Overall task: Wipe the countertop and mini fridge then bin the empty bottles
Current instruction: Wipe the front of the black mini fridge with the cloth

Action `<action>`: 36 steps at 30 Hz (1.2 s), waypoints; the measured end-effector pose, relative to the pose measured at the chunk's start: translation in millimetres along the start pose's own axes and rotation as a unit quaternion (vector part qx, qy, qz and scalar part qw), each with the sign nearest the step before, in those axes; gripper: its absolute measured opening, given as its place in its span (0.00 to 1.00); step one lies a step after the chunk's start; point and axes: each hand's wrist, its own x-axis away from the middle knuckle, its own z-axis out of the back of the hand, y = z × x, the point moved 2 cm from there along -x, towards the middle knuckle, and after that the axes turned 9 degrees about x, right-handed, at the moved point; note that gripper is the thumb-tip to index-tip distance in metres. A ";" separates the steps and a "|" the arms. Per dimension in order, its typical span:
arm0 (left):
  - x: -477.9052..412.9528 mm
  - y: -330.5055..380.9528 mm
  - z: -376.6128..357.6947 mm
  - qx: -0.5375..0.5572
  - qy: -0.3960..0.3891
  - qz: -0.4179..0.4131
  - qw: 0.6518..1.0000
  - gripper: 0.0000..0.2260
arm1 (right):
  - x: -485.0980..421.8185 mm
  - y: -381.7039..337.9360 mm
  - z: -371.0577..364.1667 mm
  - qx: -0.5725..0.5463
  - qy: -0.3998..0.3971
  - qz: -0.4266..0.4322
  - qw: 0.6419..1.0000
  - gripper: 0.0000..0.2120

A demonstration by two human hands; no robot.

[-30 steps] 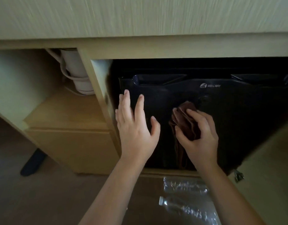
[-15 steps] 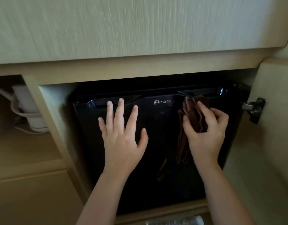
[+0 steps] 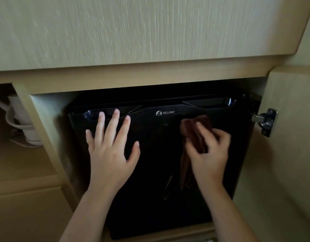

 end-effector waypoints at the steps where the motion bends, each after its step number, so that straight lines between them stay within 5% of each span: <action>1: -0.7 2.2 -1.7 0.003 -0.001 0.000 1.000 0.25 | -9.3 11.0 9.2 0.003 0.032 -0.036 0.999 0.23; 5: -1.7 8.7 -7.1 0.016 -0.006 -0.008 1.000 0.25 | -29.0 34.2 28.3 -0.008 0.092 -0.122 0.988 0.22; 11: -0.3 10.0 -12.7 0.015 -0.008 -0.008 1.000 0.26 | 4.9 -14.4 -11.0 -0.009 -0.014 0.047 0.999 0.24; 14: 0.8 9.5 -16.0 0.011 -0.008 -0.011 1.000 0.26 | -2.1 -15.4 -9.7 -0.020 -0.014 0.057 0.998 0.24; 23: 1.8 8.0 -13.7 0.023 -0.012 -0.014 1.000 0.27 | -38.9 29.0 24.2 -0.085 0.180 -0.181 0.963 0.19; 27: 1.9 8.3 -14.3 0.029 -0.007 -0.021 0.999 0.27 | -26.0 19.9 14.2 -0.090 0.137 -0.173 0.971 0.20; 33: 0.5 9.6 -17.9 0.033 0.015 -0.018 0.999 0.25 | 0.2 0.4 -3.7 -0.079 -0.019 0.016 0.997 0.23; 36: -0.4 6.8 -17.7 0.033 0.019 -0.023 0.999 0.25 | -17.4 20.2 11.0 -0.075 0.058 -0.062 0.994 0.24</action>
